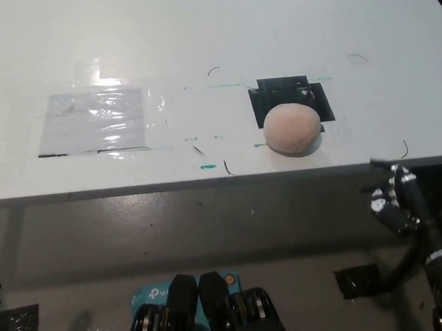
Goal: The robot uses its right hand to grab and squeeze a pink dumpling toy kept on the black mask on the desk
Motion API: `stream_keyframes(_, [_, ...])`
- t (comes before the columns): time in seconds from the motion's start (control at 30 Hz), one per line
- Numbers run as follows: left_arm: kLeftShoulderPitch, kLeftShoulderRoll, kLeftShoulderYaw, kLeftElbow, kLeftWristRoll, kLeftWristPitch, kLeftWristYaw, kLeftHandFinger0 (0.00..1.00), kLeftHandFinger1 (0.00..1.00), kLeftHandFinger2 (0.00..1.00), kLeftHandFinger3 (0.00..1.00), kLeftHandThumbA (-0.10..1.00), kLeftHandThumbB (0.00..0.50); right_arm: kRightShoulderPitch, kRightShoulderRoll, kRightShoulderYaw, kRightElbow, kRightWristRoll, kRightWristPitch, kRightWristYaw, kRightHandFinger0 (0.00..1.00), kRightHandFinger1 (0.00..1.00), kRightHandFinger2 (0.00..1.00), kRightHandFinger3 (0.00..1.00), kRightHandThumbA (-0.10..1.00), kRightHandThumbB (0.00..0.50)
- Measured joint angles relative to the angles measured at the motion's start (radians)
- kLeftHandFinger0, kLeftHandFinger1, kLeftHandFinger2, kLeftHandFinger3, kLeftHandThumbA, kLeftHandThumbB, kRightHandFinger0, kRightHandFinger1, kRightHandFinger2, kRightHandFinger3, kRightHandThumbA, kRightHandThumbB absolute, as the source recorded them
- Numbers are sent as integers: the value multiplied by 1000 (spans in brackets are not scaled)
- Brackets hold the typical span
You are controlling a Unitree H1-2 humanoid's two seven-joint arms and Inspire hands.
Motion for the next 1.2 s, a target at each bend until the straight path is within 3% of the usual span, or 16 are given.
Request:
stream_keyframes(0.07, [0, 0, 0, 0, -1, 4, -1, 705, 764, 803, 896, 1000, 64, -26, 0, 2, -21, -7, 4, 1, 261, 319, 551, 853, -100, 74])
stream_keyframes(0.2, [0, 0, 0, -1, -2, 9, -1, 721, 762, 809, 890, 1000, 90, -102, 13, 8, -43, -21, 8, 0, 300, 342, 531, 809, -100, 129])
stream_keyframes(0.27, [-1, 0, -1, -1, -3, 11, -2, 715, 767, 817, 896, 1000, 102, -135, 29, 17, -42, -30, 6, -1, 410, 439, 581, 897, 6, 163])
stream_keyframes(0.33, [-1, 0, -1, -1, -4, 12, -3, 690, 752, 815, 900, 1000, 91, -163, 41, 35, -37, -39, 7, 0, 528, 589, 696, 968, 181, 237])
stream_keyframes(0.37, [-1, 0, -1, -1, -4, 14, -4, 679, 742, 802, 893, 1000, 87, -177, 45, 48, -29, -48, 7, 0, 683, 737, 793, 1000, 231, 258])
stream_keyframes(0.4, [-1, 0, -1, -1, -4, 14, -3, 677, 740, 800, 892, 1000, 87, -187, 46, 60, -25, -55, 8, 1, 696, 747, 799, 1000, 233, 259])
stream_keyframes(0.43, [-2, 0, -2, -1, -4, 15, -3, 669, 742, 792, 879, 1000, 85, -199, 48, 74, -17, -63, 8, 3, 1000, 1000, 1000, 1000, 318, 295])
stream_keyframes(0.47, [-2, 0, -2, -1, -4, 17, -3, 684, 753, 800, 889, 1000, 80, -212, 49, 87, -10, -72, 8, 6, 1000, 1000, 1000, 1000, 414, 338])
stream_keyframes(0.53, [-2, 0, -1, -1, -5, 19, -3, 693, 757, 803, 893, 1000, 79, -235, 44, 120, 5, -91, 12, 17, 1000, 1000, 1000, 1000, 440, 333])
stream_keyframes(0.6, [-2, 0, -1, -1, -6, 21, -3, 699, 754, 802, 901, 1000, 66, -254, 40, 145, 13, -107, 16, 26, 1000, 1000, 1000, 1000, 562, 413])
stream_keyframes(0.63, [-2, 0, -1, -1, -7, 22, -3, 699, 752, 803, 891, 1000, 61, -265, 36, 161, 18, -118, 26, 35, 1000, 1000, 1000, 1000, 565, 452])
stream_keyframes(0.7, [-3, 0, -1, -2, -8, 23, -3, 712, 751, 806, 888, 1000, 79, -285, 35, 183, 41, -133, 36, 46, 1000, 1000, 1000, 1000, 642, 495])
stream_keyframes(0.8, [-8, 0, -2, -2, -9, 23, -3, 701, 747, 796, 878, 1000, 75, -314, 34, 231, 88, -174, 46, 50, 1000, 1000, 1000, 1000, 696, 500])
stream_keyframes(1.2, [-19, 0, -3, -2, -9, 24, -5, 690, 769, 825, 936, 1000, 103, -408, 82, 290, 408, -287, 29, -6, 1000, 1000, 1000, 1000, 649, 500])
